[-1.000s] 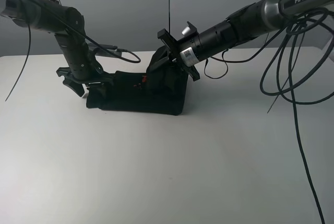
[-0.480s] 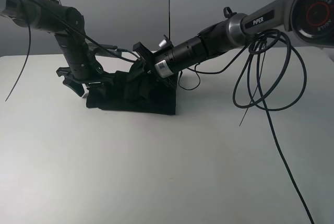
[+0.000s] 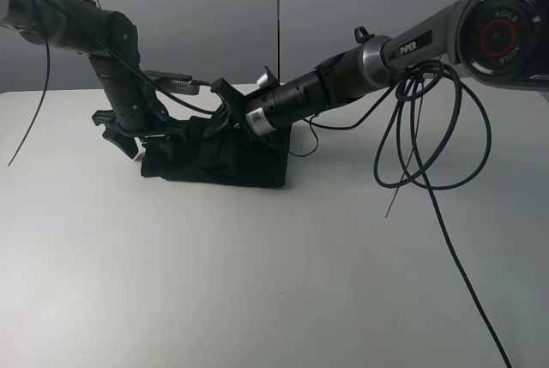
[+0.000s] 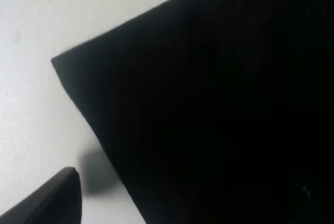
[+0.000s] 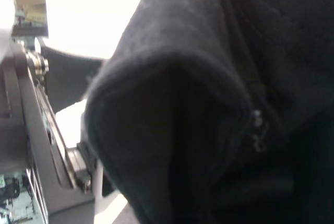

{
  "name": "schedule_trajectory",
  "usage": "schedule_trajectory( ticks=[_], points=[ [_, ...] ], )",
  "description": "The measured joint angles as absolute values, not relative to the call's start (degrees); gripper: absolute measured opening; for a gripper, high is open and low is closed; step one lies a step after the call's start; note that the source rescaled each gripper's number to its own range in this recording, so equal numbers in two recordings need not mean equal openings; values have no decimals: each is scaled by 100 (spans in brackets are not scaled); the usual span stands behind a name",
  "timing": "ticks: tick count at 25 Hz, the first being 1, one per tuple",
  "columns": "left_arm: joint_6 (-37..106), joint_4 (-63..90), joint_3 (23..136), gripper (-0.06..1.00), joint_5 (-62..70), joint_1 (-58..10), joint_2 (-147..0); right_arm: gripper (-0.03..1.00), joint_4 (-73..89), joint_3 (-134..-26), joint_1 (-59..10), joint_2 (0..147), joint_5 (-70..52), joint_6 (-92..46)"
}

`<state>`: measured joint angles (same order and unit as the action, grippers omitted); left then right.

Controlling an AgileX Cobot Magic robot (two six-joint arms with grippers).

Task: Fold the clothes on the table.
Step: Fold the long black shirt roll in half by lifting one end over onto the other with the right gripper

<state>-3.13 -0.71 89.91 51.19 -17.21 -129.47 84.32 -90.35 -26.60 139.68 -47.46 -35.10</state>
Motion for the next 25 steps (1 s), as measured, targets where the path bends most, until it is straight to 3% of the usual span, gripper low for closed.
schedule_trajectory(
  ticks=[10, 22, 24, 25],
  points=[
    [-234, -93, 9446, 100, 5471, -1721, -12746, 14, 8437, -9035, -2660, 13968, -4573, -3711],
    [49, -152, 11496, 100, 6453, -1721, -12653, 14, 8651, -9035, -2674, 13968, -4446, -3710],
    [103, -152, 11633, 100, 6546, -1721, -12653, 21, 9069, -9035, -2674, 13968, -4535, -3738],
    [129, -152, 11687, 100, 6575, -1721, -12653, 31, 9359, -9035, -2674, 13968, -4616, -3801]
  ],
)
